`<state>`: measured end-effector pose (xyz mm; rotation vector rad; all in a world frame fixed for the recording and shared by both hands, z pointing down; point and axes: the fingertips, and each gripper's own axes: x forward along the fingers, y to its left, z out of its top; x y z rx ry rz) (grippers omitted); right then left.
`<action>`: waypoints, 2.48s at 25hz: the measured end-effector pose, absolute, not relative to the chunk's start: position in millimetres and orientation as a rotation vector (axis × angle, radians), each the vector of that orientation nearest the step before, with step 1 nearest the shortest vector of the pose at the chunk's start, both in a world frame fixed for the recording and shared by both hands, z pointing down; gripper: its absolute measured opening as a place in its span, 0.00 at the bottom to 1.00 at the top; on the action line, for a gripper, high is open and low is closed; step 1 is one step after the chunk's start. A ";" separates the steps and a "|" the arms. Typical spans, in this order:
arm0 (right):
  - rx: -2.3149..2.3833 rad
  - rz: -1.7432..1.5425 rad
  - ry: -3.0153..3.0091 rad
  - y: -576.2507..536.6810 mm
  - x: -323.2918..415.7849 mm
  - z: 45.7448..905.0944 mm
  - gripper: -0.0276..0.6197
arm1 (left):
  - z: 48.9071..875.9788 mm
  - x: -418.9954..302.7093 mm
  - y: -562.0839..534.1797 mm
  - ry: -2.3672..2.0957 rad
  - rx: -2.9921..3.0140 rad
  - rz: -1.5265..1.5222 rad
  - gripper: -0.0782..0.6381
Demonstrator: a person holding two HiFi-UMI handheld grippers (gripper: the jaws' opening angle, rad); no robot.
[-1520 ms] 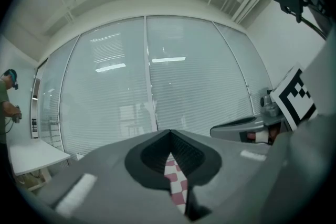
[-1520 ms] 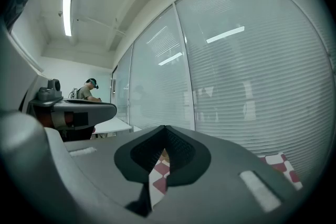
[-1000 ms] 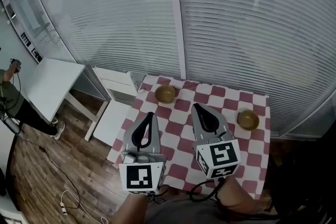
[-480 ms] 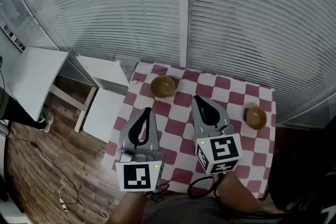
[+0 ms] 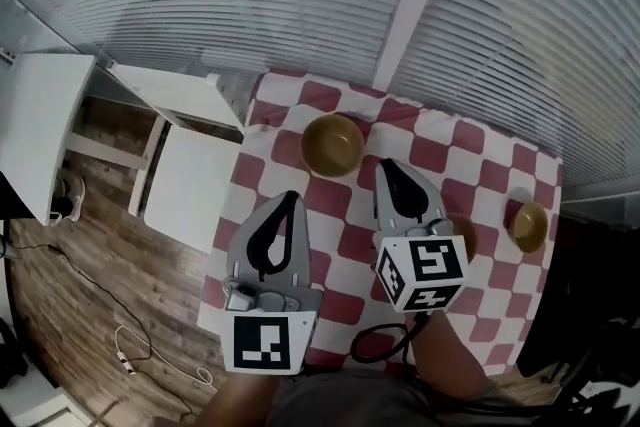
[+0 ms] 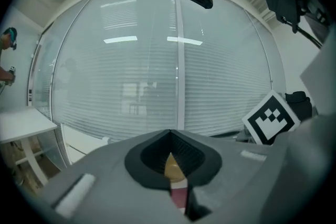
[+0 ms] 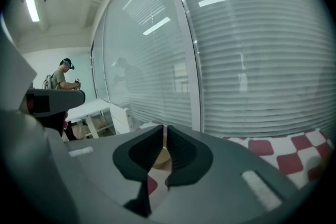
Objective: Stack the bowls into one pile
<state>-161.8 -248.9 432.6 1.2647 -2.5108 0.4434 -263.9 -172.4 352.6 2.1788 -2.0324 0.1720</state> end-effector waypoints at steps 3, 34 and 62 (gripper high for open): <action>1.255 0.519 -2.449 -256.4 -173.8 467.3 0.16 | 385.2 -272.7 -182.0 -1.961 2.140 0.205 0.11; 1.473 0.728 -2.438 -265.6 -134.1 451.1 0.10 | 403.9 -257.8 -183.3 -1.886 2.162 0.198 0.11; 1.817 0.732 -2.314 -169.6 81.1 400.9 0.10 | 330.6 -67.3 -123.9 -1.658 2.518 0.145 0.11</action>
